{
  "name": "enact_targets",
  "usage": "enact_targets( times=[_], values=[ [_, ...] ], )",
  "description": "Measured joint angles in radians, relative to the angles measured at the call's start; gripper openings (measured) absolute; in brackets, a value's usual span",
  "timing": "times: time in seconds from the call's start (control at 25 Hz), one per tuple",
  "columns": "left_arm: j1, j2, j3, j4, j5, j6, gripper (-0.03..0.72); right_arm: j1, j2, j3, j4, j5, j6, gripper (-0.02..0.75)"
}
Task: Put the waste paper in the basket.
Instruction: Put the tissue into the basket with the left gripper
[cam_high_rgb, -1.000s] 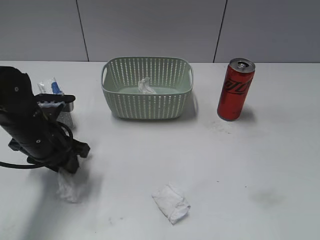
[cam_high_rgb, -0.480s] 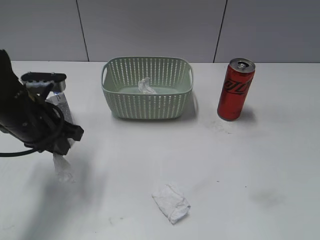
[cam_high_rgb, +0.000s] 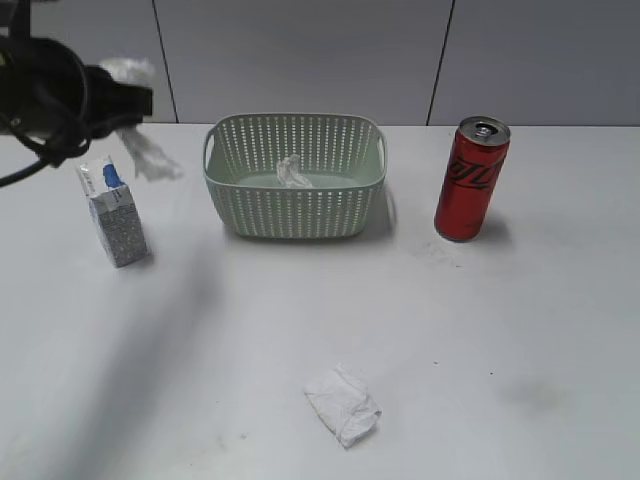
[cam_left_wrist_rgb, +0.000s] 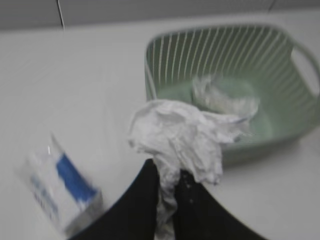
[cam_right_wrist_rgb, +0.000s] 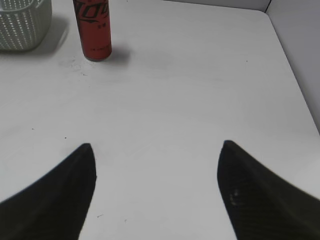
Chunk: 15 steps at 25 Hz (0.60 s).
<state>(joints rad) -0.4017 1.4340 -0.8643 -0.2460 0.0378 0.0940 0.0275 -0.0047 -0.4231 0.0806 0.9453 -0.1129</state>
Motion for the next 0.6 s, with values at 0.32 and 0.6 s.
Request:
enact_targets(
  times=[0.32,0.6],
  values=[
    [-0.030,0.066,0.001,0.026,-0.599,0.000,0.046,0.000,0.000,0.000,0.000,0.000,0.001,0.572],
    [-0.098,0.249,0.001,0.292,-0.878,-0.001,0.046,0.000,0.000,0.000,0.000,0.000,0.001,0.572]
  ],
)
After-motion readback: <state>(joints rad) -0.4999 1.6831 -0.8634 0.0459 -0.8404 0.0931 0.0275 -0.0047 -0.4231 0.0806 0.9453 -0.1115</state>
